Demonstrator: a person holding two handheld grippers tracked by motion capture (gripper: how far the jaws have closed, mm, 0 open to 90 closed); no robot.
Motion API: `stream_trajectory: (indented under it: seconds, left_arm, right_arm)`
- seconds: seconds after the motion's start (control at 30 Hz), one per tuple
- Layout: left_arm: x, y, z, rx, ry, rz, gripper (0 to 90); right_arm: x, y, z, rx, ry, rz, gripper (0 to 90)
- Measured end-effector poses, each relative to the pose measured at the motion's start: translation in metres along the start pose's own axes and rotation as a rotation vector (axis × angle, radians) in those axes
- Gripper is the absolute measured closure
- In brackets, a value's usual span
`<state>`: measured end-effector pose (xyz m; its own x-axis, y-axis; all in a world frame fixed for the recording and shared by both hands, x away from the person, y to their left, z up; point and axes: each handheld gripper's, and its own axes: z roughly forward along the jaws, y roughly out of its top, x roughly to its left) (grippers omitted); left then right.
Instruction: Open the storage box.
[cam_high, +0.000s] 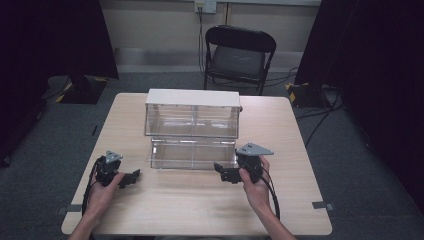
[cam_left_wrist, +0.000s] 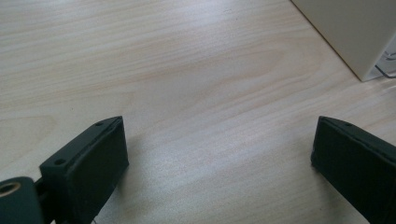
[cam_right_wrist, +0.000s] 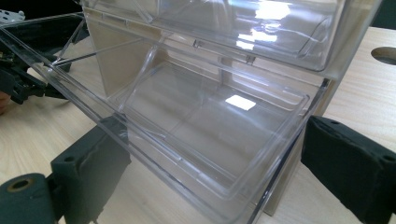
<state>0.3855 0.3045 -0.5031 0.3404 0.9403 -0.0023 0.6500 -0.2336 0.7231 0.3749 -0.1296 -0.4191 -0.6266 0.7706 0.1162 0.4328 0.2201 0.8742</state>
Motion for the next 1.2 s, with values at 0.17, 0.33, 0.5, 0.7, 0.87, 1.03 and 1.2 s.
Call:
stream_trajectory:
  seconds: [0.17,0.33,0.5,0.7,0.87,1.03,1.2]
  left_arm:
    - [0.000,0.000,0.000,0.000,-0.002,-0.002,3.3]
    - [0.000,0.000,0.000,0.000,-0.002,-0.002,3.3]
    - [0.000,0.000,0.000,0.001,0.000,0.001,3.3]
    - [0.000,0.000,0.000,0.001,0.000,0.001,3.3]
    - [0.000,0.000,0.000,0.000,-0.002,-0.002,3.3]
    - [0.000,0.000,0.000,0.001,0.000,0.001,3.3]
    - [0.000,0.000,0.000,0.000,0.000,0.000,3.3]
  right_arm:
    - [0.000,0.004,-0.001,-0.002,-0.004,0.000,7.6]
    - [-0.003,0.005,0.000,-0.004,-0.021,0.010,13.2]
    - [-0.004,0.007,-0.001,-0.005,-0.027,0.008,13.2]
    - [-0.004,0.014,-0.002,-0.016,-0.030,0.004,13.2]
    - [-0.004,0.016,-0.001,-0.021,-0.032,0.010,13.2]
    - [-0.006,0.020,0.000,-0.034,-0.026,0.031,13.2]
    - [-0.006,0.023,0.001,-0.046,-0.031,0.025,13.2]
